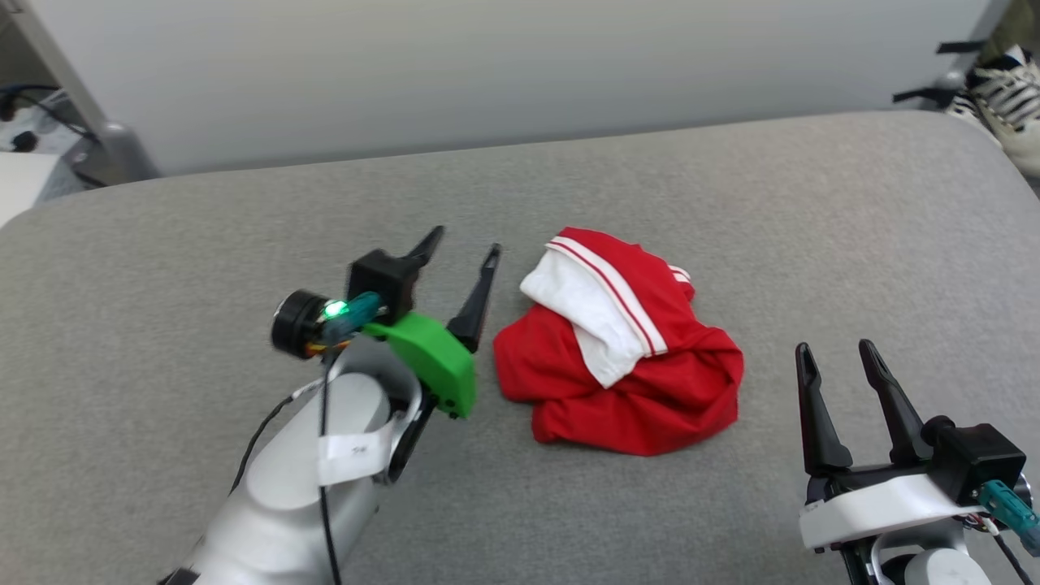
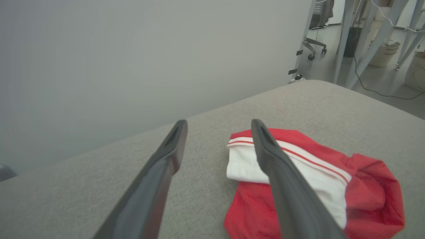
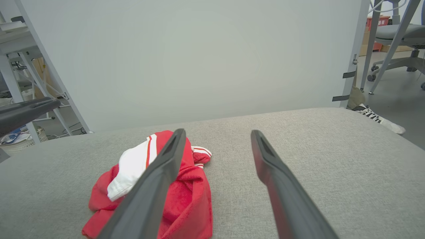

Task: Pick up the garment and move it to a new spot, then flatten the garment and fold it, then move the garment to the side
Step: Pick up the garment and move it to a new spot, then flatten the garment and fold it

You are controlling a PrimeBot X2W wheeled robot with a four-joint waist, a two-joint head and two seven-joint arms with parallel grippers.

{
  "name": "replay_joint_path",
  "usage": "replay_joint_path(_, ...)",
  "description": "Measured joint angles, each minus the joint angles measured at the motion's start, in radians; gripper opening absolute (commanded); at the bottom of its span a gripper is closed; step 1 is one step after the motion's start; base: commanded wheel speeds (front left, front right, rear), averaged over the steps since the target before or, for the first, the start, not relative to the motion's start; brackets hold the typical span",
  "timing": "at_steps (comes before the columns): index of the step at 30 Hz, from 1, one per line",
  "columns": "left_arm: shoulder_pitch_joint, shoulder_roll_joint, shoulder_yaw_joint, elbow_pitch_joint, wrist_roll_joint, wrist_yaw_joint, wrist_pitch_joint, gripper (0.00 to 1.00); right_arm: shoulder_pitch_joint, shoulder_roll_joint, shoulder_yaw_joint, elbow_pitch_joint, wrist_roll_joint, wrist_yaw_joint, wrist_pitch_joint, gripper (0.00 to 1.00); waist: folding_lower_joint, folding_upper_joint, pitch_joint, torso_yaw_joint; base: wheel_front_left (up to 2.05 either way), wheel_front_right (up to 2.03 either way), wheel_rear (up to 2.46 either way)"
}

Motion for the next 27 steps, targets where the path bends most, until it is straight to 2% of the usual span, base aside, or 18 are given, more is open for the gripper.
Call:
replay_joint_path(3,0.079,0.017,0.076,-0.075,-0.045,0.022,0.0,1.0,0.012,-0.003,-0.006,-0.014,-0.001,0.0,0.0,1.0,0.0,0.0,-0.019,0.037,0.0,0.0,0.0)
replay_joint_path(9,0.253,0.048,0.179,-0.215,-0.042,0.067,0.0,1.0,0.03,-0.012,-0.01,-0.036,-0.001,0.0,0.0,1.0,0.0,0.0,-0.044,0.101,0.0,0.0,0.0)
replay_joint_path(15,0.395,0.016,0.247,-0.33,0.007,0.084,0.0,1.0,0.046,-0.014,-0.007,-0.036,-0.001,0.0,0.0,1.0,0.0,0.0,-0.061,0.132,0.0,0.0,0.0)
replay_joint_path(20,0.484,-0.028,0.291,-0.395,0.059,0.081,0.0,1.0,0.047,-0.014,-0.003,-0.036,-0.001,0.0,0.0,1.0,0.0,0.0,-0.066,0.13,0.0,0.0,0.0)
replay_joint_path(27,0.518,-0.054,0.315,-0.395,0.109,0.039,0.0,1.0,0.057,-0.012,0.006,-0.035,-0.001,0.0,0.0,1.0,0.0,-0.0001,-0.07,0.126,0.0,0.0,0.0)
